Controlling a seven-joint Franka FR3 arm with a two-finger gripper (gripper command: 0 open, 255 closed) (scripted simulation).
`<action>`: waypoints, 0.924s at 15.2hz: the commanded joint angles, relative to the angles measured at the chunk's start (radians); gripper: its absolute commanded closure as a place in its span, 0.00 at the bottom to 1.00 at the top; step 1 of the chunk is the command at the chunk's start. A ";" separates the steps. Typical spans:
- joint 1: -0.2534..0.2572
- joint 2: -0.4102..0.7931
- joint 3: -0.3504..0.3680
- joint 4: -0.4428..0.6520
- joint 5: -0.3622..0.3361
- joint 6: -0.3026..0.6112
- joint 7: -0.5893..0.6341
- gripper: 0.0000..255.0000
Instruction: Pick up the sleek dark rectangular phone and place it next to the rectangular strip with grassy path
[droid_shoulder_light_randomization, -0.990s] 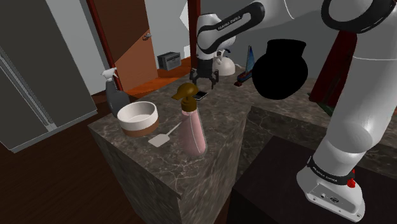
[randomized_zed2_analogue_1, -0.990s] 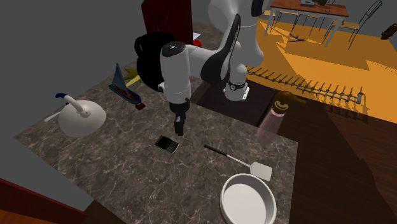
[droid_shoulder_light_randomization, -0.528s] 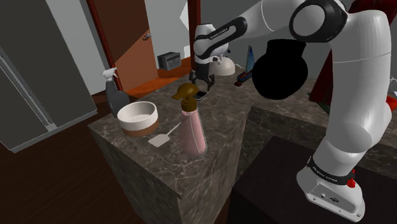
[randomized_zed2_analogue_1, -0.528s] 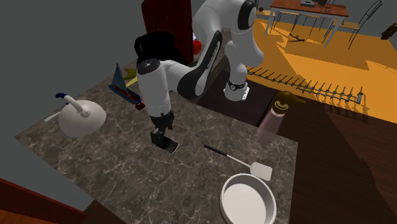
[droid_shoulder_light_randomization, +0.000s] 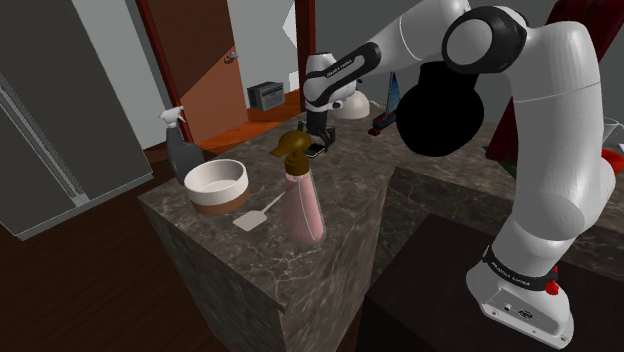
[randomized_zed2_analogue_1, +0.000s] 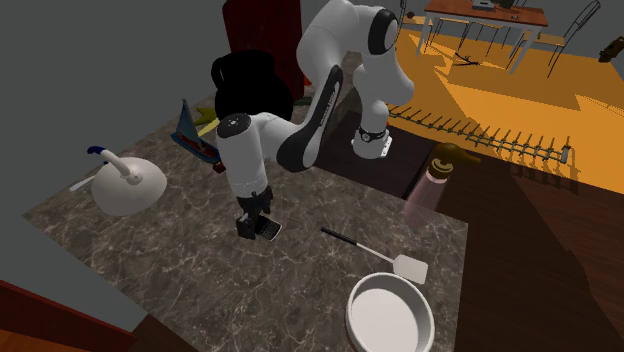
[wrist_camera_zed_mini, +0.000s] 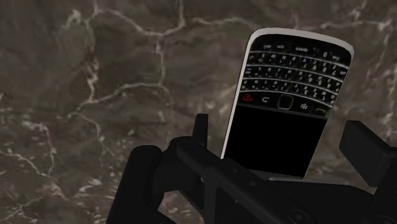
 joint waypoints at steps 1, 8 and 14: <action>0.000 0.006 0.000 0.001 -0.001 0.006 0.000 0.00; 0.000 0.006 0.000 0.001 -0.001 0.005 0.000 1.00; 0.000 0.005 0.000 0.001 -0.001 0.005 0.000 1.00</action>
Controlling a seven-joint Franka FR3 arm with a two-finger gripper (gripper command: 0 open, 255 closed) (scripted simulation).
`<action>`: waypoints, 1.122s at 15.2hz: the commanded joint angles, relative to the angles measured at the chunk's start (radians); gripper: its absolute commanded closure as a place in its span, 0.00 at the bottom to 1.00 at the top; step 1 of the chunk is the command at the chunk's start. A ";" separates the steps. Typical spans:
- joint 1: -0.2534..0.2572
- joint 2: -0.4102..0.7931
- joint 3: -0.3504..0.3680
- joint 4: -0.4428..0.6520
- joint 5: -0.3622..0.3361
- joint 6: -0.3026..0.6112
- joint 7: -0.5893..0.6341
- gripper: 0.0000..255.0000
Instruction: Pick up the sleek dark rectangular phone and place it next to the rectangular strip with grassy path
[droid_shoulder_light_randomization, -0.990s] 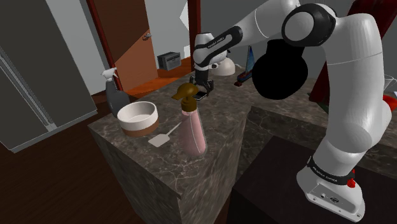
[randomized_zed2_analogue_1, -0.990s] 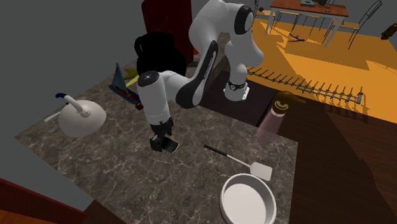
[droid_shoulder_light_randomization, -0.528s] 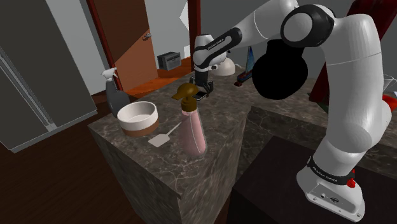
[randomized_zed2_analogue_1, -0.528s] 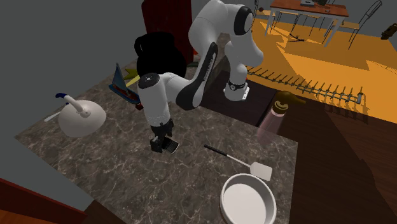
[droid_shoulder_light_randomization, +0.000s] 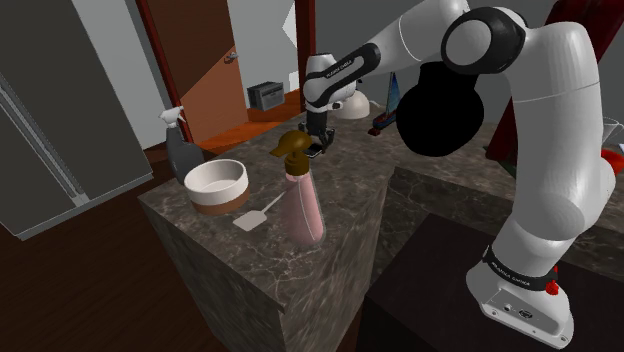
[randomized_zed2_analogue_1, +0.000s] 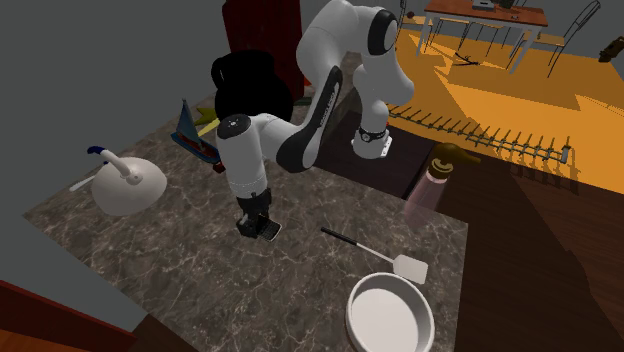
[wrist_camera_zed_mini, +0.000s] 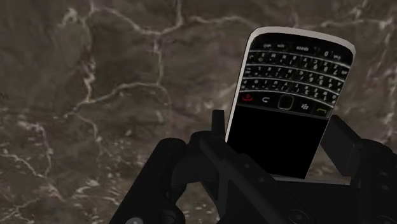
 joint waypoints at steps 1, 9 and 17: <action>0.000 0.001 0.000 -0.001 0.000 0.000 0.000 1.00; -0.001 -0.033 0.002 0.031 0.004 -0.065 0.000 1.00; -0.002 -0.069 0.005 0.086 0.008 -0.156 0.000 1.00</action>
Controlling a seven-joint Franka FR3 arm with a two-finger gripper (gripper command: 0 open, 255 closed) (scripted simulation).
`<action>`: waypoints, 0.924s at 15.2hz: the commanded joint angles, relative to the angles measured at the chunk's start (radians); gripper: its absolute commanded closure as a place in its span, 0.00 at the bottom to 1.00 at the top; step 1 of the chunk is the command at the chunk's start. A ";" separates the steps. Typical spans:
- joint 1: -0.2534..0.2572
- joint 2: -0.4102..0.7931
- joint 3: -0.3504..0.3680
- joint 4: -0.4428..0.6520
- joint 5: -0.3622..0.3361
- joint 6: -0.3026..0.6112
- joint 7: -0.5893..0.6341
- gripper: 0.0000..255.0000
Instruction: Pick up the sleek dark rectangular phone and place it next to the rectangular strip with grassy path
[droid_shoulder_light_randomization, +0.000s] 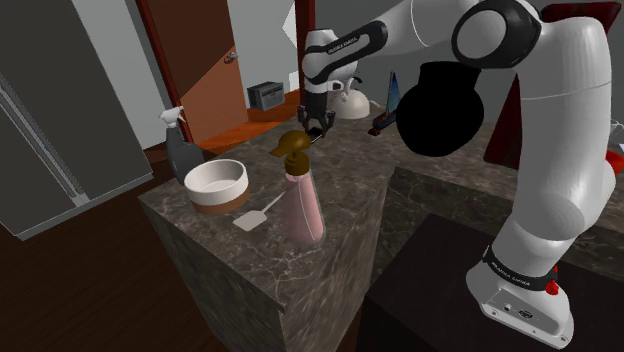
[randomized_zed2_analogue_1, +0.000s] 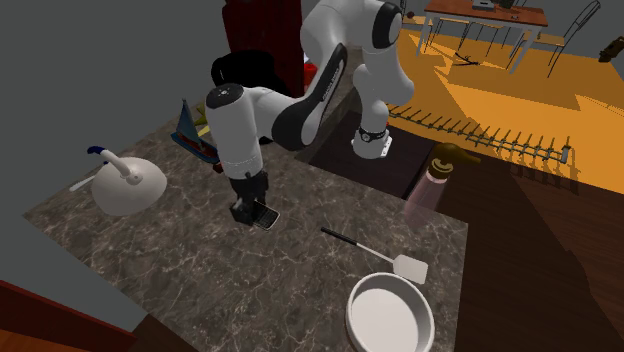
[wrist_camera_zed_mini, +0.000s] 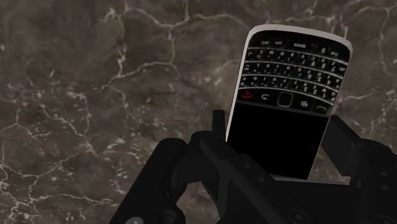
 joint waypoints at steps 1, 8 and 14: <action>0.001 -0.010 0.001 0.015 0.001 -0.025 0.001 1.00; -0.054 -0.242 -0.009 -0.305 0.039 0.061 -0.071 1.00; -0.095 -0.450 -0.037 -0.568 0.072 0.114 -0.158 1.00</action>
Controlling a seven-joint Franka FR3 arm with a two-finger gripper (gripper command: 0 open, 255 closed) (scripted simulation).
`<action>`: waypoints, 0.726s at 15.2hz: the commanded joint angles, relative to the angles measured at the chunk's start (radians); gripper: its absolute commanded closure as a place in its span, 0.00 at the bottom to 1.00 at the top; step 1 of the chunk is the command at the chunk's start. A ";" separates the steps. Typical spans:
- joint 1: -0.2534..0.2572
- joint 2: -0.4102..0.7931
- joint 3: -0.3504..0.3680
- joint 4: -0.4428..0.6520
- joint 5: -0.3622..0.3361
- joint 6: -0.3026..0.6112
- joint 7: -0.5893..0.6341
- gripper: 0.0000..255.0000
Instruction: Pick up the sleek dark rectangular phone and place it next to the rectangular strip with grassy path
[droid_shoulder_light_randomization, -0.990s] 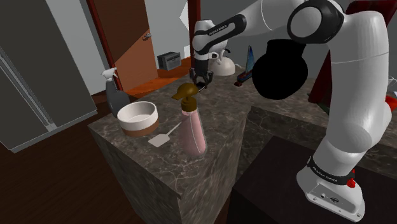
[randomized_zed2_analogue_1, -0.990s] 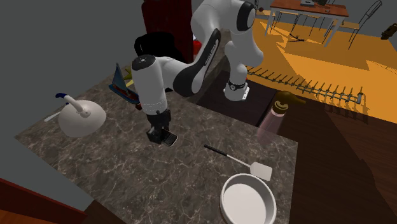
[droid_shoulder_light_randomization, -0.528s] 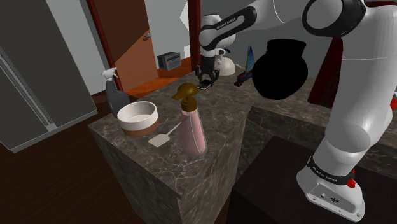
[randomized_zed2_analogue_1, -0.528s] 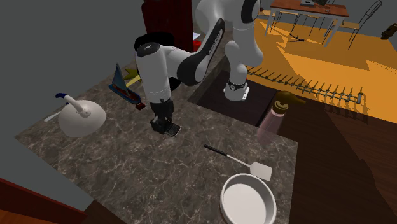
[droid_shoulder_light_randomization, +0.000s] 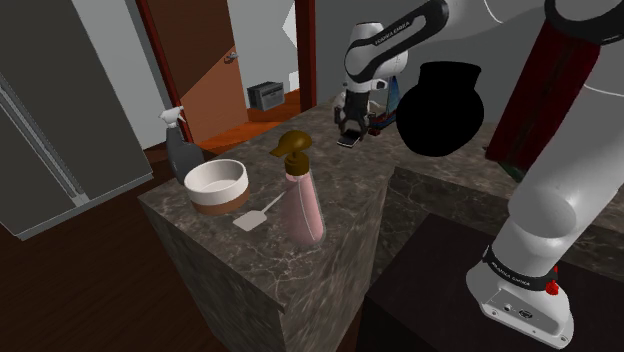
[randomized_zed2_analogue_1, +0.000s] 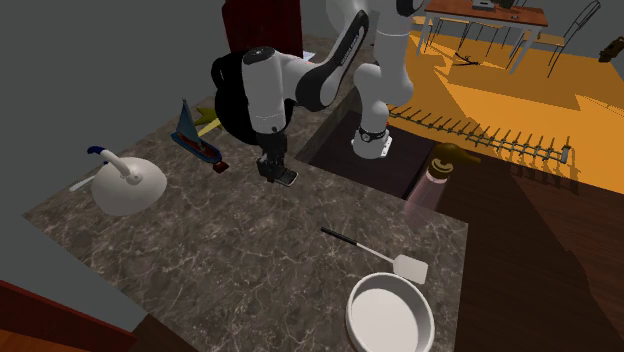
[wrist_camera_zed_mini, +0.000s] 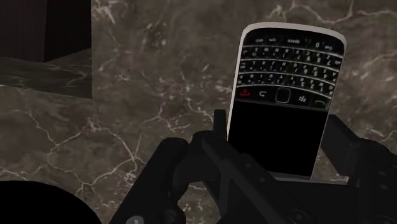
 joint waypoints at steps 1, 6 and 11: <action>-0.014 -0.069 -0.013 -0.078 0.009 0.008 -0.032 1.00; -0.043 -0.236 -0.054 -0.260 0.019 0.018 -0.109 1.00; -0.077 -0.403 -0.106 -0.417 0.005 0.004 -0.186 1.00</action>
